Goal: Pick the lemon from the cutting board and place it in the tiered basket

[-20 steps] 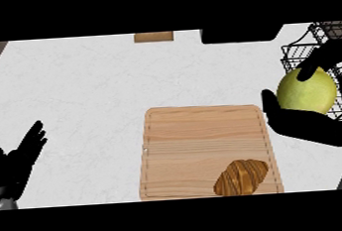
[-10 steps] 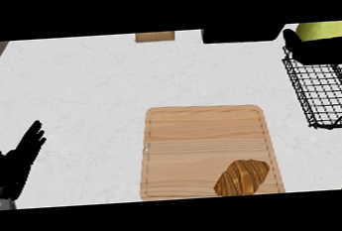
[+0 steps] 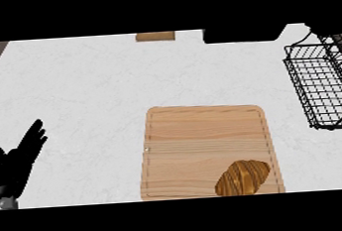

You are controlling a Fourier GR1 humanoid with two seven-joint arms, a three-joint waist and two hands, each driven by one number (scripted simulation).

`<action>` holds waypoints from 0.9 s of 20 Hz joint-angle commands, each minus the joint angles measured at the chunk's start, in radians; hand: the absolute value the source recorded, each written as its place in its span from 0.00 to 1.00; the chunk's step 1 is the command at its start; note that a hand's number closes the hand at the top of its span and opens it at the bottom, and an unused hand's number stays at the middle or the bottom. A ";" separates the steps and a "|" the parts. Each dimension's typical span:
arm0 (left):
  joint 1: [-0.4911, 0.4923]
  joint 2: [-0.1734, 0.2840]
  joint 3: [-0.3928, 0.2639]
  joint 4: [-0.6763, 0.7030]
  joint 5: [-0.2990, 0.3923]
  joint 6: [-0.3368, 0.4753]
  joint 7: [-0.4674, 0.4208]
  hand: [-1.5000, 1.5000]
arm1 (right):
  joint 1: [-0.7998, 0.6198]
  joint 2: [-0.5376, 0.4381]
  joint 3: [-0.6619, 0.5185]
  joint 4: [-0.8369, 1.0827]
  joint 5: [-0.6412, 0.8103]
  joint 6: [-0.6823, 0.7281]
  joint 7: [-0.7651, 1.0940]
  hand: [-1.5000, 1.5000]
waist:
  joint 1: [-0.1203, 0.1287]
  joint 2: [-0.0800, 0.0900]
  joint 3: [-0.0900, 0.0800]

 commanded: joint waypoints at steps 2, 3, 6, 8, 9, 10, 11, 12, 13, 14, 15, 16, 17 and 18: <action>0.015 -0.003 -0.015 -0.015 -0.006 -0.011 0.000 0.50 | 0.003 -0.179 0.127 0.104 0.216 -0.011 -0.115 1.00 | 0.019 0.005 -0.001; -0.006 0.002 -0.001 0.025 0.000 -0.010 -0.005 0.50 | -0.013 -0.204 0.134 0.117 0.221 0.004 -0.131 1.00 | 0.006 0.003 -0.001; -0.034 -0.006 -0.010 0.010 -0.009 0.006 0.020 0.50 | -0.053 -0.277 0.161 0.245 0.263 -0.034 -0.254 1.00 | 0.012 0.006 0.000; -0.006 0.007 -0.001 -0.008 -0.009 0.001 0.026 0.50 | -0.101 -0.319 0.137 0.326 0.241 -0.036 -0.330 1.00 | 0.011 0.001 0.000; 0.006 -0.031 -0.035 -0.047 -0.017 0.013 0.046 0.50 | -0.143 -0.307 0.172 0.330 0.275 -0.017 -0.297 1.00 | 0.011 -0.002 0.000; -0.018 -0.004 -0.001 0.020 -0.012 0.004 0.004 0.50 | -0.175 -0.313 0.155 0.401 0.269 -0.048 -0.335 1.00 | 0.007 0.000 0.000; 0.030 -0.025 -0.022 -0.012 -0.019 0.000 -0.023 0.50 | -0.180 -0.330 0.146 0.470 0.275 -0.081 -0.379 1.00 | 0.014 0.001 0.000; 0.029 -0.040 -0.028 0.011 -0.025 0.009 -0.030 0.50 | -0.238 -0.365 0.134 0.508 0.262 -0.058 -0.416 1.00 | 0.017 0.002 0.000; -0.025 -0.044 -0.034 0.016 -0.036 0.032 0.016 0.50 | -0.209 -0.328 0.160 0.511 0.290 -0.108 -0.418 1.00 | 0.005 0.000 0.000; -0.002 0.008 0.010 0.015 0.011 -0.030 -0.004 0.50 | -0.228 -0.373 0.151 0.529 0.289 -0.076 -0.447 1.00 | 0.006 -0.001 0.000; -0.022 -0.001 0.018 0.078 -0.010 0.000 -0.030 0.50 | -0.222 -0.349 0.175 0.498 0.299 -0.042 -0.419 1.00 | -0.002 -0.003 -0.001; -0.025 -0.007 0.013 0.060 0.006 -0.013 -0.015 0.50 | -0.215 -0.346 0.183 0.542 0.316 -0.096 -0.460 1.00 | 0.001 -0.002 0.000; -0.029 -0.006 0.006 0.054 -0.008 -0.004 -0.009 0.50 | -0.280 -0.355 0.198 0.564 0.340 -0.039 -0.421 1.00 | 0.003 -0.002 0.000; -0.022 -0.003 0.008 0.045 -0.011 -0.004 -0.025 0.50 | -0.285 -0.371 0.193 0.641 0.347 -0.077 -0.477 1.00 | 0.010 0.001 0.000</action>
